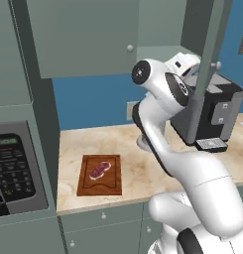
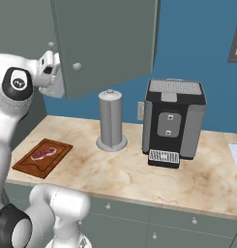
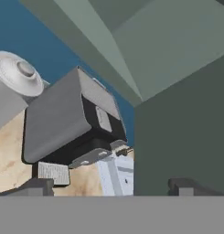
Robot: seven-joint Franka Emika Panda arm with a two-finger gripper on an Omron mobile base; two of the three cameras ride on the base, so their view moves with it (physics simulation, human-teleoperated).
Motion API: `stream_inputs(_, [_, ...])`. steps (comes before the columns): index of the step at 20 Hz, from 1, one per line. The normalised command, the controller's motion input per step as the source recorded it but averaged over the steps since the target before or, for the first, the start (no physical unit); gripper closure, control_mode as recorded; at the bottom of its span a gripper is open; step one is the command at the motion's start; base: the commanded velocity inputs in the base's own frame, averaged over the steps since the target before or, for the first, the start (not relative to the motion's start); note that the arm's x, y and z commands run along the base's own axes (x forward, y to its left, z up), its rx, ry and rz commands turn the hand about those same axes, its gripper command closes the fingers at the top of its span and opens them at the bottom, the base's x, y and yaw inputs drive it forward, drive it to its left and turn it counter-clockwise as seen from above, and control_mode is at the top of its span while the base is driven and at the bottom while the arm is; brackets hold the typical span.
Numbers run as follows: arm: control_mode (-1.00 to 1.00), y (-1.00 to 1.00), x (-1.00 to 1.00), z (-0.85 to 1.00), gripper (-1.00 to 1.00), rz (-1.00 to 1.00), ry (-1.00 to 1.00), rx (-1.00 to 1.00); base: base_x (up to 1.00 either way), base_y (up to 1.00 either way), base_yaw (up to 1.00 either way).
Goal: Open the cabinet, retrieve the rolling pin, and place it next to the meat on the cutting board to prepare for tenderizing.
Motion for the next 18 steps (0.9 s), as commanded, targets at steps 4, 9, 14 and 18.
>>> stream_inputs(4, [-1.00,-0.68,-0.82,0.00,-1.00,-0.24,-0.06,0.00,0.00,0.00,0.00])
stream_inputs(9, [-1.00,-0.77,-0.55,0.00,-1.00,-0.23,-0.02,0.00,0.00,0.00,0.00])
stream_inputs(14, [-1.00,-0.91,0.00,0.00,-1.00,-0.18,0.00,0.01,0.00,0.00,0.00])
stream_inputs(18, [-1.00,-0.87,0.06,0.00,-1.00,-0.09,0.00,0.04,0.00,0.00,0.00])
